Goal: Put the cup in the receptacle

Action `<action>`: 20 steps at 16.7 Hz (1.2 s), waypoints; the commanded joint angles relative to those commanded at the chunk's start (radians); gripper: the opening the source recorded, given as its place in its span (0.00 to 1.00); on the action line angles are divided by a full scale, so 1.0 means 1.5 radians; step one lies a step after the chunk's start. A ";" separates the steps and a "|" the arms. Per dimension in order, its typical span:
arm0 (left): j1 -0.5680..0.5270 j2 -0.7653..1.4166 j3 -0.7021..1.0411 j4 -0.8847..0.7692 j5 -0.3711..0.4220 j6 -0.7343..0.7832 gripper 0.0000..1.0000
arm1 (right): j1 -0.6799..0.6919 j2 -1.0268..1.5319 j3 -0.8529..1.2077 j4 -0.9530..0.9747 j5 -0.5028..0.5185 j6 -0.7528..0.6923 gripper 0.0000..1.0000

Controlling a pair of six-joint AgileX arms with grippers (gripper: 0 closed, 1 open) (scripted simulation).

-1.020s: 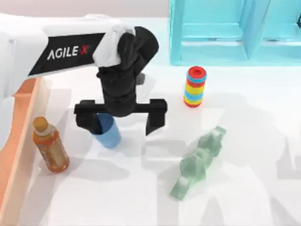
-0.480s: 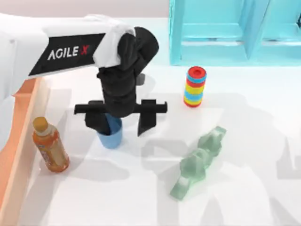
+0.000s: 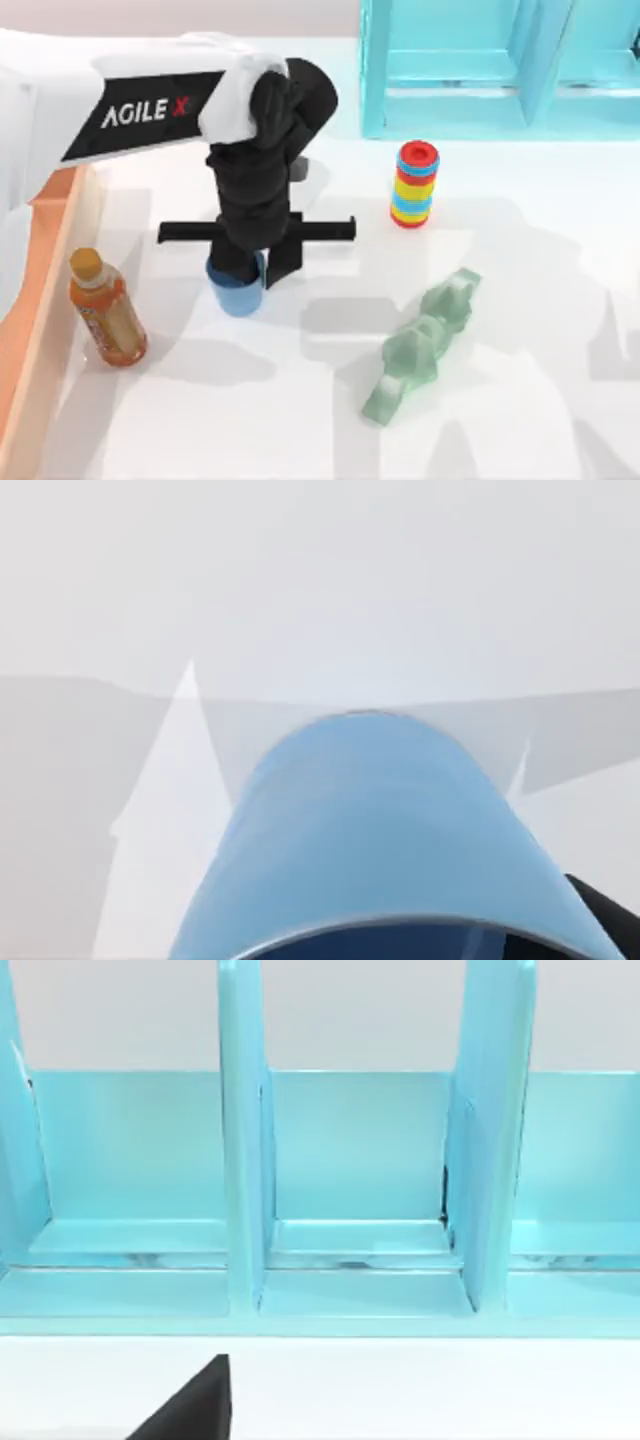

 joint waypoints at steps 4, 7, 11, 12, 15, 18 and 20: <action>0.000 0.000 0.000 0.000 0.000 0.000 0.00 | 0.000 0.000 0.000 0.000 0.000 0.000 1.00; 0.000 -0.001 0.000 0.000 0.000 0.000 0.00 | 0.000 0.000 0.000 0.000 0.000 0.000 1.00; 0.015 -0.024 0.006 -0.005 0.013 0.042 0.00 | 0.000 0.000 0.000 0.000 0.000 0.000 1.00; 0.026 -0.038 0.009 -0.010 0.019 0.068 0.00 | 0.000 0.000 0.000 0.000 0.000 0.000 1.00; 0.085 -0.091 0.017 -0.036 0.037 0.176 0.00 | 0.000 0.000 0.000 0.000 0.000 0.000 1.00; 0.180 -0.150 0.021 -0.087 0.043 0.286 0.00 | 0.000 0.000 0.000 0.000 0.000 0.000 1.00; 0.262 -0.188 0.020 -0.130 0.038 0.354 0.00 | 0.000 0.000 0.000 0.000 0.000 0.000 1.00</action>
